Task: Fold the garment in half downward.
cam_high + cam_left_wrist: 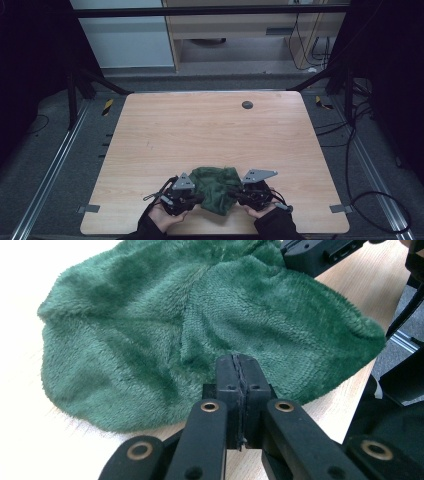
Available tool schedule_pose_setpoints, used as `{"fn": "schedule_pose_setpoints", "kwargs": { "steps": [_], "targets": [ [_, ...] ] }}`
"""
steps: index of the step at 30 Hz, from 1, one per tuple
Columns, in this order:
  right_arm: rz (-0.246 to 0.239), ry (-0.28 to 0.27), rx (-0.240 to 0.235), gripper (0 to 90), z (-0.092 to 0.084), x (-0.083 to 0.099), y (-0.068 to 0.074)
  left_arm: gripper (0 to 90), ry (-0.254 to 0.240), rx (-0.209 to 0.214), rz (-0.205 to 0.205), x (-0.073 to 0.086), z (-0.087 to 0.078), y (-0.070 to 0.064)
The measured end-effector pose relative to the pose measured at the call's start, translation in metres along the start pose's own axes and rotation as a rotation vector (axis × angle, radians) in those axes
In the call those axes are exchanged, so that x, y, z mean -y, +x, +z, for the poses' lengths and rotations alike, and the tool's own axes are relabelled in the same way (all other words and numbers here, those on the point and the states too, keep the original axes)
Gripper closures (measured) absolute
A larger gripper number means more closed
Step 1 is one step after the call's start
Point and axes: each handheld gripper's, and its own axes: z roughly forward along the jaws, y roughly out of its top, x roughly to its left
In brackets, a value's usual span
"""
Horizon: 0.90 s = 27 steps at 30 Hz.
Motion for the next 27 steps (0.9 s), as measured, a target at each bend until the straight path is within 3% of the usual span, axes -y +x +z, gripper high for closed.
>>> {"fn": "schedule_pose_setpoints", "kwargs": {
  "steps": [5,8,15,24,27],
  "targets": [
    [0.005,-0.051,0.004,89.2,-0.004,-0.007,0.0,87.4,-0.06,-0.036,-0.031,-0.008,-0.009,0.007],
    [0.008,-0.068,-0.002,89.4,-0.002,-0.01,0.001,87.6,-0.049,-0.043,-0.034,-0.009,-0.006,0.01],
    [0.007,0.002,-0.031,89.1,0.013,-0.003,0.002,88.6,0.03,-0.04,-0.026,0.0,0.009,0.012],
    [0.003,0.042,-0.024,89.3,0.021,0.007,-0.001,88.8,0.064,-0.034,-0.014,0.005,0.018,0.007],
    [0.004,0.035,-0.026,88.5,0.019,0.005,-0.001,88.2,0.039,-0.039,-0.022,0.003,0.012,0.009]
  ]
}}
